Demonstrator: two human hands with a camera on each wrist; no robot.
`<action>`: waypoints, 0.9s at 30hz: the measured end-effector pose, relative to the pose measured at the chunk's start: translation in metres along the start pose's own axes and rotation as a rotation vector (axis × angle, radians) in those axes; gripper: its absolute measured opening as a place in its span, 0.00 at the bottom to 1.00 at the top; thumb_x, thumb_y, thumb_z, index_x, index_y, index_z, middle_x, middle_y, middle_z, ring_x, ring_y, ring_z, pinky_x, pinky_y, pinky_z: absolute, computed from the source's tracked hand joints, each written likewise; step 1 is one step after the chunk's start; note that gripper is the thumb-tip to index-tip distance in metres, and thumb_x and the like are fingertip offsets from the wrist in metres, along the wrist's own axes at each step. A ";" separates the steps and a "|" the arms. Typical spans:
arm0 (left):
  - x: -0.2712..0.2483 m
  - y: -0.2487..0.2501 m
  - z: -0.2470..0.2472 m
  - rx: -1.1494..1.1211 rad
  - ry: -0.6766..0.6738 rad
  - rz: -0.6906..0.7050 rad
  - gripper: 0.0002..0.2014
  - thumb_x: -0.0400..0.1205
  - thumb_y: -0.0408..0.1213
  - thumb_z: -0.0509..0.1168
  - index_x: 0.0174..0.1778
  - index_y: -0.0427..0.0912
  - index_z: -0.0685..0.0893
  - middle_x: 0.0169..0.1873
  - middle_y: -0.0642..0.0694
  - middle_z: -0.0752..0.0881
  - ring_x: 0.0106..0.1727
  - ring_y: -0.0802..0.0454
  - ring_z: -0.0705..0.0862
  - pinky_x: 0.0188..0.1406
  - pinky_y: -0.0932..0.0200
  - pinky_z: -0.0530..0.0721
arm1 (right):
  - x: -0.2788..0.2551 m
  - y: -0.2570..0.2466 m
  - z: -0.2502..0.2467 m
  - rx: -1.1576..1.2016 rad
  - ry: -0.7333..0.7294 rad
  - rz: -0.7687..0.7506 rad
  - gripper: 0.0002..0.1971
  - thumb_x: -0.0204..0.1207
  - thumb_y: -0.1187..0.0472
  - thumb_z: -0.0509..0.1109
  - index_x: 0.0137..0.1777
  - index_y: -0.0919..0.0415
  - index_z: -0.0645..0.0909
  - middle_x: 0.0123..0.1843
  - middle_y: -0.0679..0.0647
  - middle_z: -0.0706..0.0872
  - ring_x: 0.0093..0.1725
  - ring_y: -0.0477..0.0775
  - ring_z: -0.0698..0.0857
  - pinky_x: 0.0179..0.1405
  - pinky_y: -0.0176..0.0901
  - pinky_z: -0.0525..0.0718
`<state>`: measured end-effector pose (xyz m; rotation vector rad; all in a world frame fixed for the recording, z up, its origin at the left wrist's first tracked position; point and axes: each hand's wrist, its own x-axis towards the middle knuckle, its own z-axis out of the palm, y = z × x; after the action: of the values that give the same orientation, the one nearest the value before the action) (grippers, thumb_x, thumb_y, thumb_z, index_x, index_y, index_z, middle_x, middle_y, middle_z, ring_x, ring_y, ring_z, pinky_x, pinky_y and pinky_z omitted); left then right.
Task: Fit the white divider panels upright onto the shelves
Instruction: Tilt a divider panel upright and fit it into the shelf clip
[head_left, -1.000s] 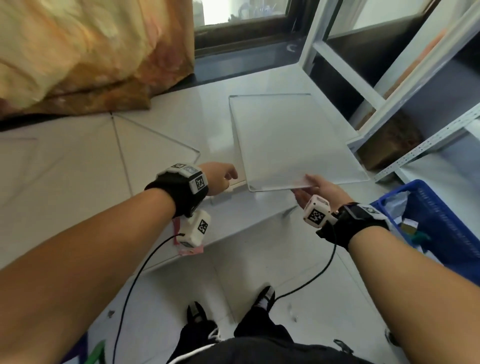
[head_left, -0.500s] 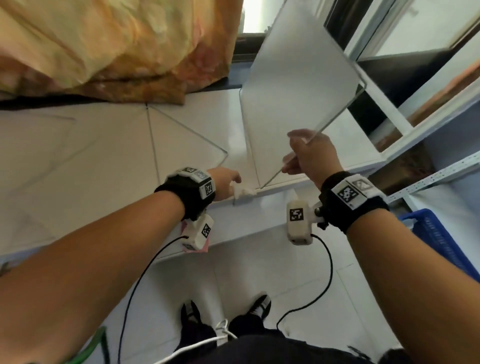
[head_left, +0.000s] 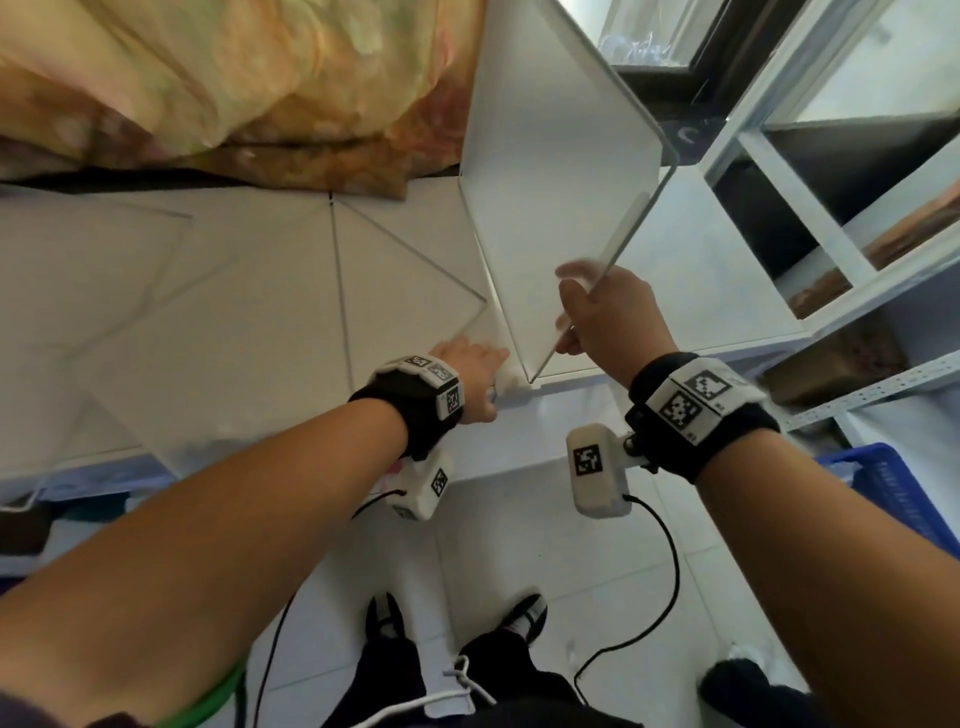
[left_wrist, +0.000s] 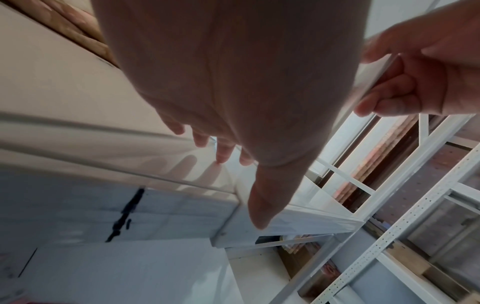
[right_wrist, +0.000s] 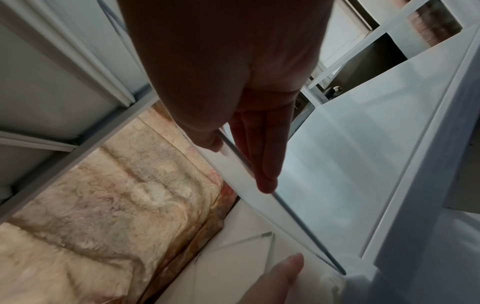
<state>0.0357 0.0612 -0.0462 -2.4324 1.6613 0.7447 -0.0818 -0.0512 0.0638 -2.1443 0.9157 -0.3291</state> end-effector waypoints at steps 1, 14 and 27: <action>-0.001 -0.001 0.001 0.011 -0.011 -0.016 0.44 0.78 0.56 0.66 0.86 0.50 0.50 0.85 0.47 0.55 0.85 0.41 0.53 0.82 0.40 0.52 | 0.000 -0.001 0.000 0.000 -0.002 -0.003 0.16 0.81 0.60 0.56 0.63 0.57 0.81 0.36 0.60 0.90 0.27 0.52 0.91 0.37 0.51 0.92; 0.000 -0.006 -0.003 -0.027 -0.007 -0.263 0.56 0.70 0.65 0.70 0.85 0.49 0.44 0.86 0.40 0.41 0.84 0.35 0.36 0.80 0.33 0.36 | -0.003 -0.011 0.007 -0.066 0.017 -0.040 0.16 0.83 0.58 0.55 0.64 0.60 0.80 0.36 0.57 0.90 0.27 0.48 0.90 0.37 0.45 0.92; 0.006 0.022 0.009 -0.258 0.196 -0.123 0.41 0.78 0.59 0.65 0.83 0.47 0.56 0.82 0.46 0.62 0.85 0.41 0.50 0.82 0.39 0.48 | 0.004 -0.001 0.017 -0.288 -0.286 0.124 0.14 0.80 0.57 0.58 0.43 0.64 0.82 0.34 0.57 0.90 0.22 0.48 0.87 0.22 0.38 0.82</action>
<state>0.0146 0.0510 -0.0526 -2.8399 1.5435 0.7672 -0.0697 -0.0444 0.0524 -2.3023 0.9679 0.1795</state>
